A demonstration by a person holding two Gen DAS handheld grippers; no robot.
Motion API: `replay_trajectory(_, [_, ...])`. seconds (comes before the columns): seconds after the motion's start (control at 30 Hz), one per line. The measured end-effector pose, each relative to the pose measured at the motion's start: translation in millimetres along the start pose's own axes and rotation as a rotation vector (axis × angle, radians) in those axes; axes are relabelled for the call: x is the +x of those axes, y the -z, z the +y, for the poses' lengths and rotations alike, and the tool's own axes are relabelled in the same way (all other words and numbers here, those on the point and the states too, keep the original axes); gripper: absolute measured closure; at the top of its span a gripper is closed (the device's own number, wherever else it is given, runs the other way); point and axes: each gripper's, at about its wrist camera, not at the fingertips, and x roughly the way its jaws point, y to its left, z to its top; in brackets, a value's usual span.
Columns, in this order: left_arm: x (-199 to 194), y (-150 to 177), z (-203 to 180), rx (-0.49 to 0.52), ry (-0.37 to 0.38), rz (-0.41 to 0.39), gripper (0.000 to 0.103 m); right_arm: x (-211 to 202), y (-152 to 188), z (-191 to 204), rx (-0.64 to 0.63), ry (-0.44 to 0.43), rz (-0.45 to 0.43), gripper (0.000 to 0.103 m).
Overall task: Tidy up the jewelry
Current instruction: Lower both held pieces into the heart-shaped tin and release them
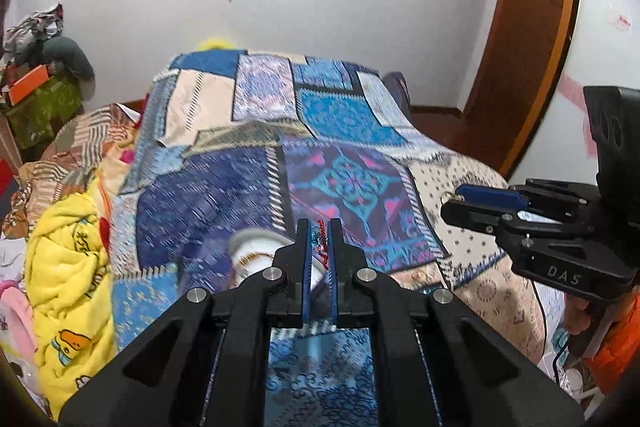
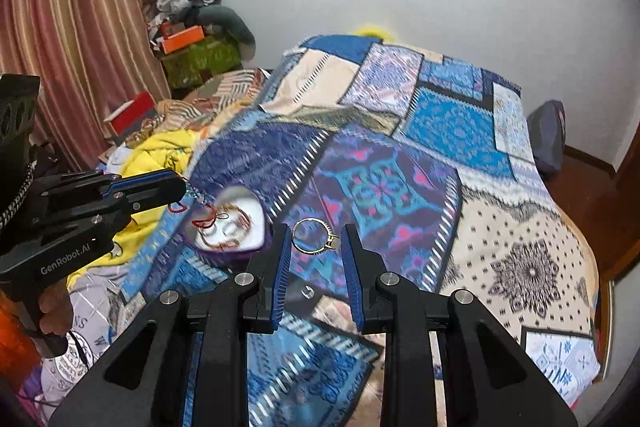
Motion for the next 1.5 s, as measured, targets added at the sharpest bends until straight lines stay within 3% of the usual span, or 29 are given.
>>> replay_trajectory(0.23, [-6.2, -10.8, 18.1, -0.010, -0.042, -0.039, 0.097, 7.2, -16.6, 19.9, -0.031, -0.039, -0.031, 0.080])
replay_trajectory(0.43, [7.0, -10.9, 31.4, -0.003, -0.065, -0.016, 0.097, 25.7, -24.6, 32.0, -0.043, -0.079, -0.020, 0.080])
replay_trajectory(0.97, [69.1, 7.8, 61.1, -0.038, -0.010, 0.142, 0.097, 96.0, -13.2, 46.2, -0.069, -0.135, 0.143, 0.080])
replay_trajectory(1.4, [79.9, 11.0, 67.2, -0.027, -0.010, 0.171, 0.097, 121.3, -4.0, 48.8, -0.084, -0.170, 0.217, 0.079])
replay_trajectory(1.5, [78.0, 10.5, 68.6, -0.029, -0.021, 0.169, 0.090, 122.8, -2.6, 51.6, -0.096, -0.168, 0.230, 0.079])
